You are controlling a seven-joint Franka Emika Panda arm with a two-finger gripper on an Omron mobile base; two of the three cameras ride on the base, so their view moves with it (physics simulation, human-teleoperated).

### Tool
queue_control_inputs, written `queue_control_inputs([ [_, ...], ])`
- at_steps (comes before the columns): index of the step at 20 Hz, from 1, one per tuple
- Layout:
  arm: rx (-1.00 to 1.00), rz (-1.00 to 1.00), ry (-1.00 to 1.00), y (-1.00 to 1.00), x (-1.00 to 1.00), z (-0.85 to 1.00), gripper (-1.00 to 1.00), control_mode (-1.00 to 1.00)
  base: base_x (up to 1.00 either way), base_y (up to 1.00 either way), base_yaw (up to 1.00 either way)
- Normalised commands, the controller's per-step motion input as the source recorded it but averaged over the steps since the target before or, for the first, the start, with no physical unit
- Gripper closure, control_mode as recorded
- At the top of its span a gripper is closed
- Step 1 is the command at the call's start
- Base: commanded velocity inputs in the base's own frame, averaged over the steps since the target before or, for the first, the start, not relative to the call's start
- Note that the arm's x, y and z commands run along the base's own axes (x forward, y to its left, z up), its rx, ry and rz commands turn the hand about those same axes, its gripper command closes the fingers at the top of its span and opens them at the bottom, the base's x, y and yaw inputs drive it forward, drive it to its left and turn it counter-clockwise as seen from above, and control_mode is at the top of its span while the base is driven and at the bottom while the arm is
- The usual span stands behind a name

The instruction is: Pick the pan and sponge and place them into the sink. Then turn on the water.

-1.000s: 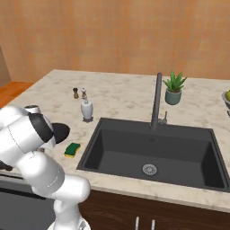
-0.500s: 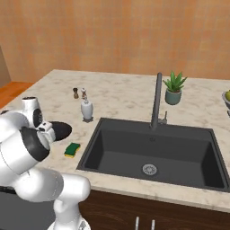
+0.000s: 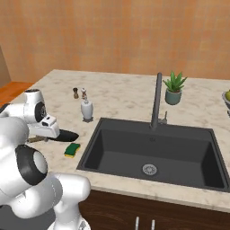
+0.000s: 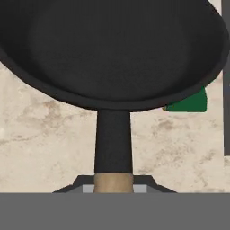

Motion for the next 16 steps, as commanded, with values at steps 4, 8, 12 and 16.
queue_control_inputs([
  [4,0.0,-0.25,0.04,-0.89,0.0,0.09,1.0,-1.0,0.0,0.0,0.0],
  [8,0.0,-0.31,0.02,-0.95,0.0,0.0,1.0,-1.0,0.0,0.0,0.0],
  [12,0.0,-0.35,0.02,-0.82,0.0,0.0,1.0,-1.0,0.0,0.0,0.0],
  [16,-0.01,-0.37,0.01,-0.76,0.08,0.0,1.0,-1.0,0.0,0.0,0.0],
])
